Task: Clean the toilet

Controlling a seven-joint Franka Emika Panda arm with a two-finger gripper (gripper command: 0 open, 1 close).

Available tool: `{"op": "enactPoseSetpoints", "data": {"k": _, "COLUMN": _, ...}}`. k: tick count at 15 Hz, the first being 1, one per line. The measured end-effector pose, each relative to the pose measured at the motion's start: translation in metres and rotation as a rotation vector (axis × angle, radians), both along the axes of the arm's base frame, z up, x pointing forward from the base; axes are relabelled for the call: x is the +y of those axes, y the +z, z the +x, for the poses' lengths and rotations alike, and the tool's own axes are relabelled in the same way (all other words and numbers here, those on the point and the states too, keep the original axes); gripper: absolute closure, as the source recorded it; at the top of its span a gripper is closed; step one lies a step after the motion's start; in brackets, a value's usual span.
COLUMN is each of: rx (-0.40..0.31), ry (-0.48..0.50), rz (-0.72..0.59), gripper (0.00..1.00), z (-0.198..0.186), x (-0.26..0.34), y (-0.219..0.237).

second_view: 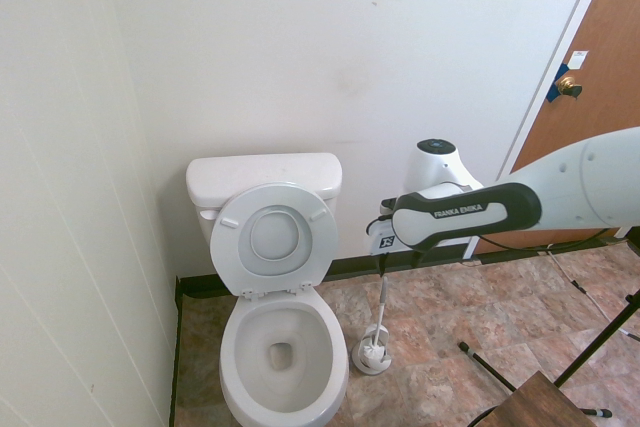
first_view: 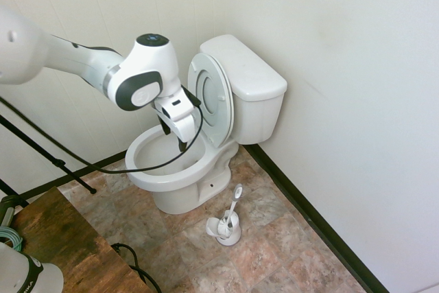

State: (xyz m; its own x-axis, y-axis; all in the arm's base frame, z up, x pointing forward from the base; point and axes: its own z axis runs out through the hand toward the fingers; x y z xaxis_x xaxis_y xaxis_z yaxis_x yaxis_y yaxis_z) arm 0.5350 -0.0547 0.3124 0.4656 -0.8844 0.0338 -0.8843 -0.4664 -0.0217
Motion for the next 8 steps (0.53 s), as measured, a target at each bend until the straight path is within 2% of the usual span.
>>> {"op": "enactPoseSetpoints", "data": {"k": 4, "rx": 0.035, "ry": -0.133, "rz": -0.028, "gripper": 0.0, "z": 0.044, "x": -0.032, "y": -0.059}}
{"op": "enactPoseSetpoints", "data": {"k": 8, "rx": 0.077, "ry": -0.22, "rz": -0.039, "gripper": 0.0, "z": 0.072, "x": -0.047, "y": -0.115}}
